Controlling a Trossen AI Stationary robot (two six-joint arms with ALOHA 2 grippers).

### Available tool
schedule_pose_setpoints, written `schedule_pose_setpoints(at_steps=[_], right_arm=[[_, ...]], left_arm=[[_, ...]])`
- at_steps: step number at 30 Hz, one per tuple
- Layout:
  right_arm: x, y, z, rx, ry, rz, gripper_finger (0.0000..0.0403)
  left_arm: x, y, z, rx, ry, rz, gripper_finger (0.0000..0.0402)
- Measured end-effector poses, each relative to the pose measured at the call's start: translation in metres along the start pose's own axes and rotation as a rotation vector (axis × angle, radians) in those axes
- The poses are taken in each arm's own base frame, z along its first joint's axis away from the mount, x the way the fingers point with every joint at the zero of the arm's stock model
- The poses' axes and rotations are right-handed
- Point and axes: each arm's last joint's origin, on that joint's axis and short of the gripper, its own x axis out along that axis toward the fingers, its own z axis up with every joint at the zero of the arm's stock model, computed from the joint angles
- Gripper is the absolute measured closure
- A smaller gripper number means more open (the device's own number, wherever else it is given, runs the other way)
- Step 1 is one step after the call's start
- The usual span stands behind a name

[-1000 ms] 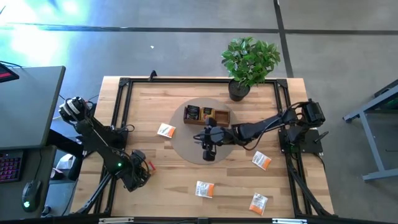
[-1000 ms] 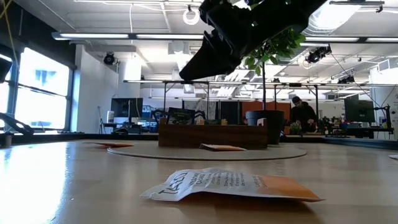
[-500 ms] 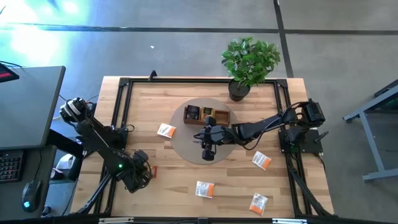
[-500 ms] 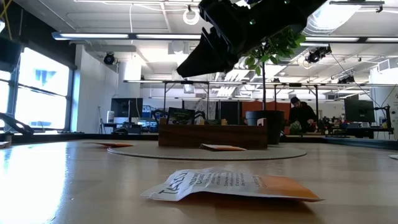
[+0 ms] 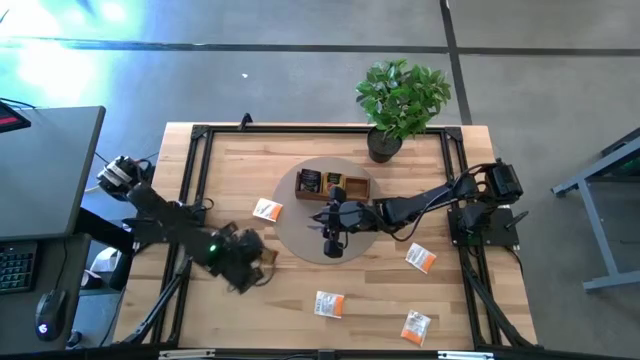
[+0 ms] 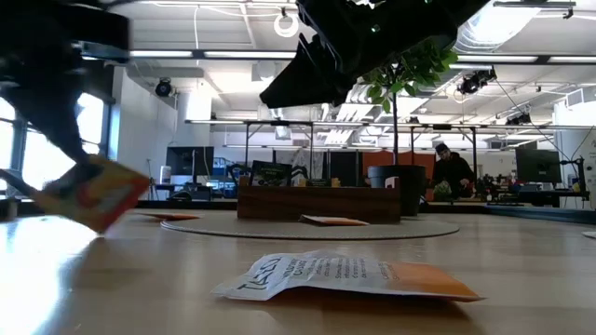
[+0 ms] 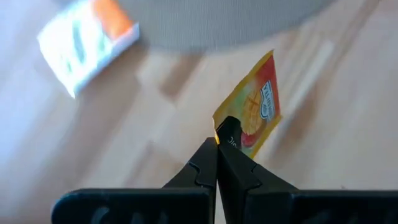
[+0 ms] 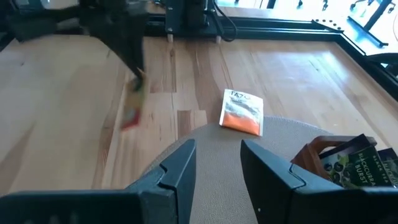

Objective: Pick & Place Tea
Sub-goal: Put the orange tea bag into the middle area of the wooden organizer

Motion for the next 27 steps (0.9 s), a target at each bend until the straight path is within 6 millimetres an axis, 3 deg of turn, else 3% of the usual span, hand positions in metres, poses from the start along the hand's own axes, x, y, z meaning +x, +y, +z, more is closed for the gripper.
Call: schedule_pose_setpoints(at_steps=[7, 16, 24, 27], right_arm=[[0.0, -0.002, -0.008, -0.014, 0.077, -0.054, 0.0279], [-0.014, -0.01, -0.04, -0.02, 0.42, -0.223, 0.0279], [-0.036, -0.017, -0.064, 0.086, 0.709, -0.359, 0.0279], [-0.041, -0.02, -0.068, 0.107, 0.752, -0.437, 0.0279]], left_arm=[[0.011, 0.014, 0.067, 0.245, -0.106, -0.007, 0.0401], [0.012, 0.052, 0.149, 0.396, -0.293, 0.054, 0.0401], [0.021, 0.096, 0.191, 0.496, -0.401, 0.015, 0.0401], [0.036, 0.102, 0.205, 0.528, -0.451, -0.061, 0.0401]])
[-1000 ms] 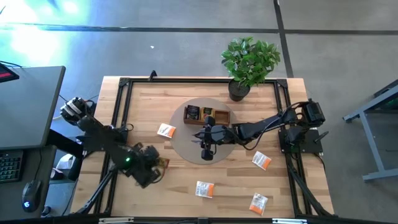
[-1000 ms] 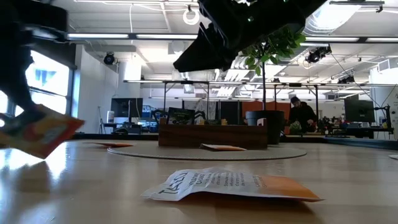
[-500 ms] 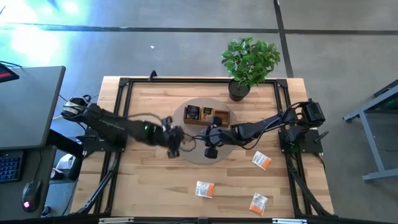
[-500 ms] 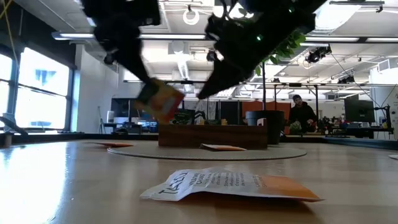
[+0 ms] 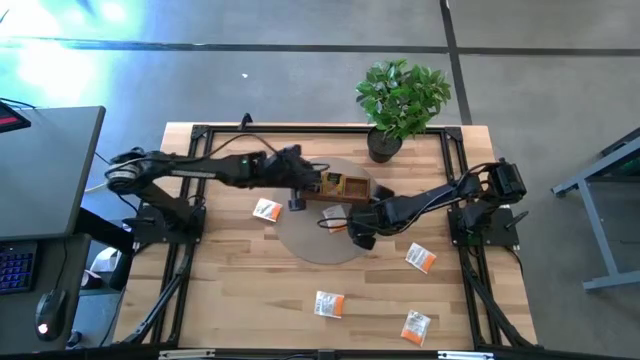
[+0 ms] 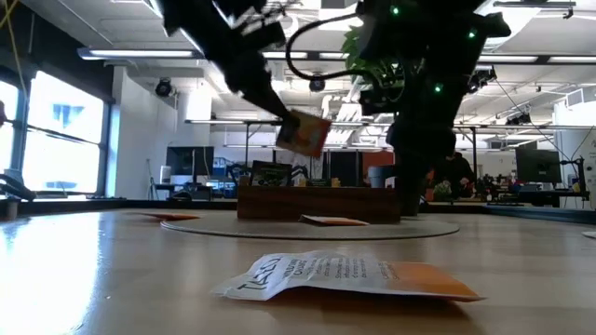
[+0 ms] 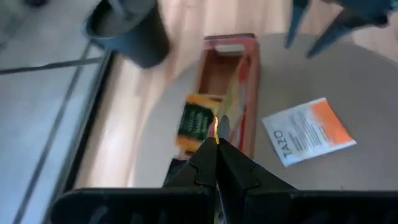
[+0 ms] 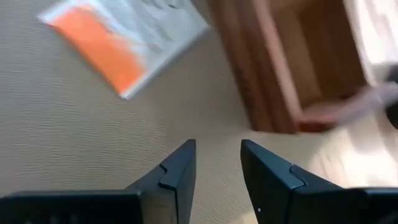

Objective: Pick & Place Tea
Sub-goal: Put the orange tea bag into the middle area of the wooden organizer

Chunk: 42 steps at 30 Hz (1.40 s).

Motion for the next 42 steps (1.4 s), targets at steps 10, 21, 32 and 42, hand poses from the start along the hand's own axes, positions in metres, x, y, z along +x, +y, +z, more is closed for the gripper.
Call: schedule_pose_setpoints(at_steps=[10, 21, 32, 42], right_arm=[[-0.008, 0.011, -0.013, 0.009, 0.023, -0.034, 0.0279], [-0.021, 0.031, -0.027, -0.047, -0.012, -0.014, 0.0279], [-0.028, 0.041, -0.035, -0.046, -0.024, 0.004, 0.0279], [-0.034, 0.048, -0.044, -0.052, -0.041, -0.005, 0.0279]], left_arm=[[0.05, -0.001, -0.023, 0.202, 0.176, 0.148, 0.0401], [0.05, -0.002, -0.013, 0.28, 0.138, 0.211, 0.0401], [0.059, 0.003, 0.008, 0.306, 0.144, 0.212, 0.0401], [0.06, -0.007, 0.009, 0.406, 0.234, 0.31, 0.0401]])
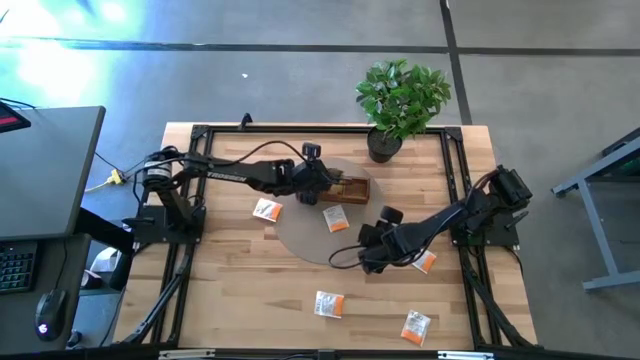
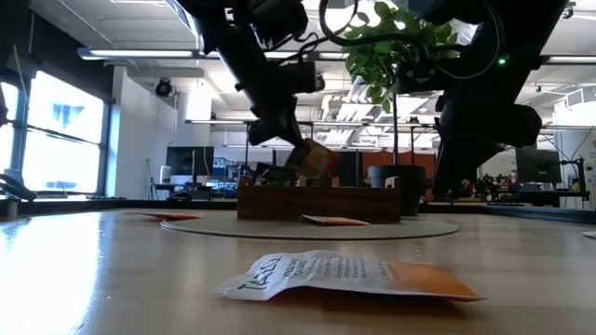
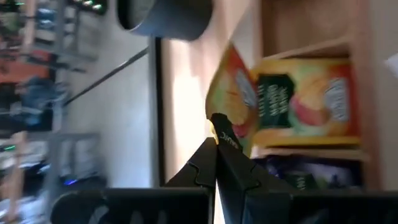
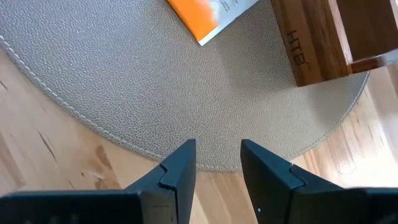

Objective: Pick & Place Tea
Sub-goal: Put the orange tea bag into the middle area of the wooden organizer

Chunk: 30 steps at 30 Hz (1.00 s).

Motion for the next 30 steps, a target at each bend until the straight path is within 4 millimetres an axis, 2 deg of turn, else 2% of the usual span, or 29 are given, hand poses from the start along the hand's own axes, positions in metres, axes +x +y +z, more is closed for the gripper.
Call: schedule_pose_setpoints(at_steps=[6, 12, 15, 21, 30], right_arm=[[0.0, 0.0, 0.0, 0.023, -0.002, -0.005, 0.0279], [-0.002, 0.003, -0.003, 0.027, 0.0, 0.003, 0.0279], [-0.003, 0.004, -0.004, 0.021, -0.002, 0.007, 0.0279], [-0.005, 0.006, -0.005, 0.015, -0.015, -0.001, 0.0279], [-0.005, 0.006, -0.005, 0.015, -0.016, -0.001, 0.0279]], left_arm=[[-0.02, 0.011, 0.016, 0.015, -0.004, 0.034, 0.0401], [-0.029, 0.003, 0.024, 0.073, -0.024, -0.069, 0.0401], [-0.029, -0.005, 0.02, 0.109, 0.002, -0.136, 0.0401], [-0.029, -0.007, 0.019, 0.084, -0.028, -0.22, 0.0401], [-0.013, -0.016, 0.019, 0.148, -0.009, -0.213, 0.0402]])
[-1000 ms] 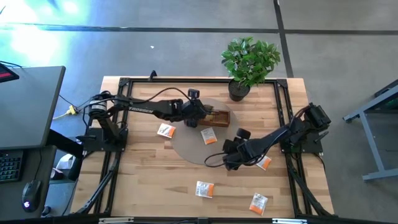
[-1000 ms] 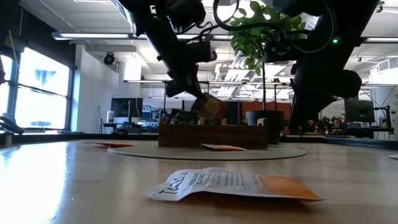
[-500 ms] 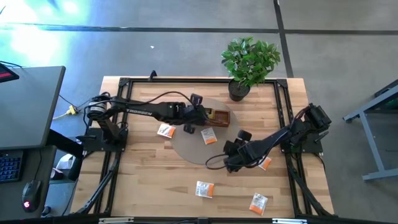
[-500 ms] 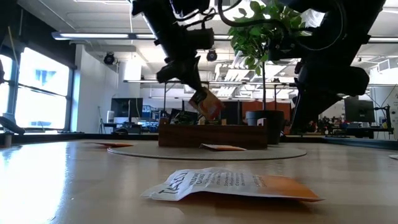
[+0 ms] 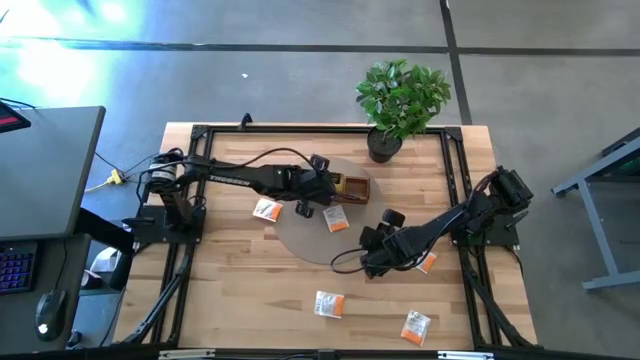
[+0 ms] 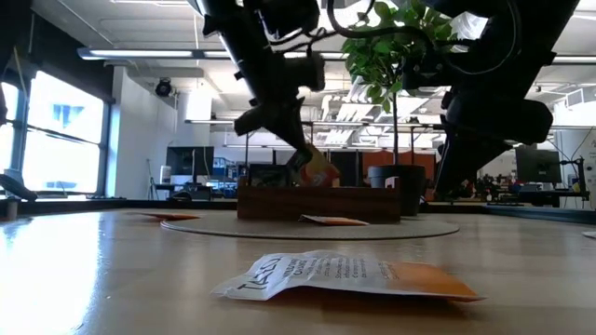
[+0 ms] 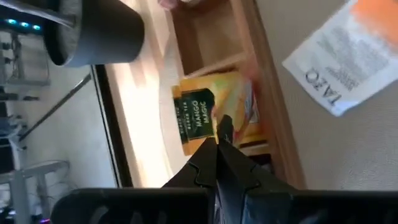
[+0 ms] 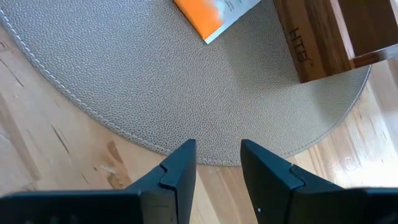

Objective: Pick & Place Tea
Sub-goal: Put the orange tea bag into the middle area of the wooden organizer

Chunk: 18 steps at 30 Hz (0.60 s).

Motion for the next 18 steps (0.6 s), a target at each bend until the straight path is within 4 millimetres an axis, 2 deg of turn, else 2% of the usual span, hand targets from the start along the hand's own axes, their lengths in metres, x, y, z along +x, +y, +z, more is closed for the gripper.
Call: schedule_pose_setpoints(at_steps=[5, 10, 18], right_arm=[[0.0, 0.0, 0.0, 0.003, -0.004, 0.004, 0.0279], [0.0, 0.001, 0.001, 0.004, -0.006, 0.005, 0.0279], [0.0, 0.001, 0.001, 0.005, -0.014, 0.004, 0.0279]], left_arm=[[0.012, -0.005, 0.002, 0.075, 0.007, 0.003, 0.0401], [0.013, -0.002, 0.004, 0.067, 0.033, 0.084, 0.0395], [0.013, 0.002, 0.007, 0.055, 0.033, 0.119, 0.0331]])
